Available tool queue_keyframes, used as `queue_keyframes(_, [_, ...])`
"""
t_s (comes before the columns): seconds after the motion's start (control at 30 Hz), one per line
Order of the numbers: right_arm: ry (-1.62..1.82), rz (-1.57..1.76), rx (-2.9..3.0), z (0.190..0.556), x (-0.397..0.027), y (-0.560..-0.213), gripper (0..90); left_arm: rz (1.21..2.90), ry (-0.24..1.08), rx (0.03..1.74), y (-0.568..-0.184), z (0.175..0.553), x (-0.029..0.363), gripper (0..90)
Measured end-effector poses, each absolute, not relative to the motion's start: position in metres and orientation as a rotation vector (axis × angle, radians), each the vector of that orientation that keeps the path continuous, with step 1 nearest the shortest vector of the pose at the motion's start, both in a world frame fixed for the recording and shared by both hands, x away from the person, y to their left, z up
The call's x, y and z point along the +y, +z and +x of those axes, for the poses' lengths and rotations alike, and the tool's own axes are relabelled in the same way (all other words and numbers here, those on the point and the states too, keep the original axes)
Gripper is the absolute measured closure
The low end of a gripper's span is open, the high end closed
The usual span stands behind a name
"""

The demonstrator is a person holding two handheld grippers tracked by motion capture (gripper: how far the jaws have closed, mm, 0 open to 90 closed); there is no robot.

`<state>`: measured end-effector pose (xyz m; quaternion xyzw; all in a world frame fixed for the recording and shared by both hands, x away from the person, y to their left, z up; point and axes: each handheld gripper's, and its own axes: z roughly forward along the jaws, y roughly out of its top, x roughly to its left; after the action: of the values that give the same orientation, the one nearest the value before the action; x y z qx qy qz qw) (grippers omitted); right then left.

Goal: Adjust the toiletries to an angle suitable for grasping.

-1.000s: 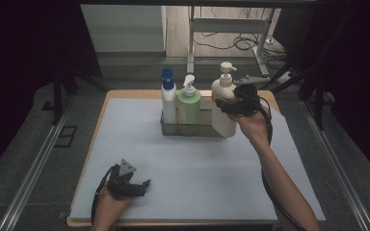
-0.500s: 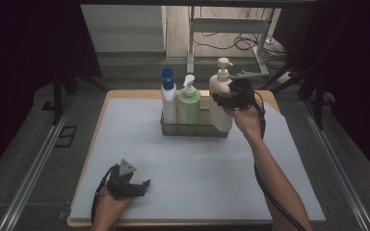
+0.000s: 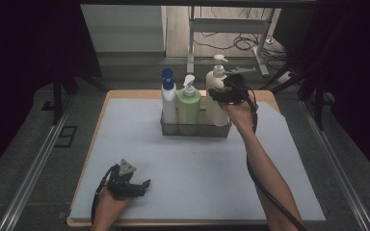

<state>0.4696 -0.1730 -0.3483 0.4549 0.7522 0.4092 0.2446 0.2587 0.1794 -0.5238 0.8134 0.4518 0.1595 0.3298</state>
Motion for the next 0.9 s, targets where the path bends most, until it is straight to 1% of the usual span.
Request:
queue_keyframes(0.43, [1.102, 1.254, 2.030, 0.485, -0.168, -0.364, 37.6, 2.127, 0.418, 1.182, -0.524, 0.259, 0.179, 12.3])
queue_keyframes(0.9, [1.098, 1.260, 2.049, 0.480, -0.169, -0.373, 37.4, 2.128, 0.418, 1.182, -0.524, 0.259, 0.179, 12.3])
